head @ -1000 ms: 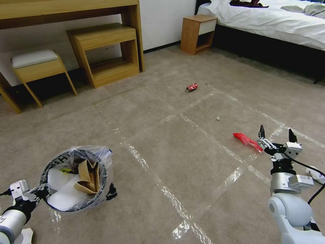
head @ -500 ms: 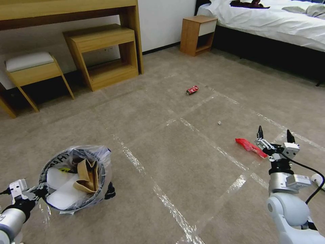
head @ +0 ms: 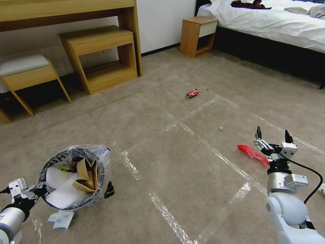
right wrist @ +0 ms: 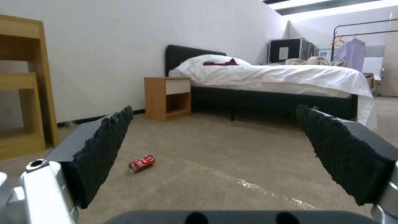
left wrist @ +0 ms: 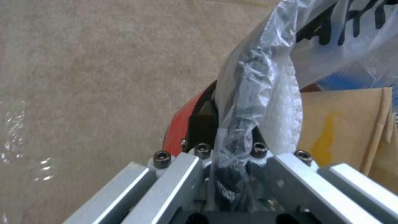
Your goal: Pick up the trash bin and place the garbage on the floor into it.
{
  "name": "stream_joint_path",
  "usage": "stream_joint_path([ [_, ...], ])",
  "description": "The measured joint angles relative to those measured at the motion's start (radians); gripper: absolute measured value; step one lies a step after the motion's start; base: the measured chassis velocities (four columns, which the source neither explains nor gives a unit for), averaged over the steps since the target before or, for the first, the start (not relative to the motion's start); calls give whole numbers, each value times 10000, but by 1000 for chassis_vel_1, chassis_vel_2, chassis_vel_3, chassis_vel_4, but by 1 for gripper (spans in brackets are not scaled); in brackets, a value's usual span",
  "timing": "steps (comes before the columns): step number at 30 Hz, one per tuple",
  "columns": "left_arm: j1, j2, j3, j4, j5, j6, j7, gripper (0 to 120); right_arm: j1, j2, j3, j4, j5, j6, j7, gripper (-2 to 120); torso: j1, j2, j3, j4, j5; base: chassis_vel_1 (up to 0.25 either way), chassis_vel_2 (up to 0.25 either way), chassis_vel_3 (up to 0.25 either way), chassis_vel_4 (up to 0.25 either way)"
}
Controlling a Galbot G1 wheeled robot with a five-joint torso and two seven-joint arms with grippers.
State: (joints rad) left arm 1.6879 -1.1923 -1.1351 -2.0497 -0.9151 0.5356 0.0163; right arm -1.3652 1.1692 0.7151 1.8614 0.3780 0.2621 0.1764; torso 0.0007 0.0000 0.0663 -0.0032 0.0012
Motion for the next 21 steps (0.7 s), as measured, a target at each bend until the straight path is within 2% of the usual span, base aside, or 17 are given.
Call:
stream_joint_path([
  [21, 158, 46, -65, -194, -37, -51, -9, 1, -168, 8, 120, 191, -58, -56, 63, 100, 0, 0, 0, 3, -1, -120, 106, 117, -114],
])
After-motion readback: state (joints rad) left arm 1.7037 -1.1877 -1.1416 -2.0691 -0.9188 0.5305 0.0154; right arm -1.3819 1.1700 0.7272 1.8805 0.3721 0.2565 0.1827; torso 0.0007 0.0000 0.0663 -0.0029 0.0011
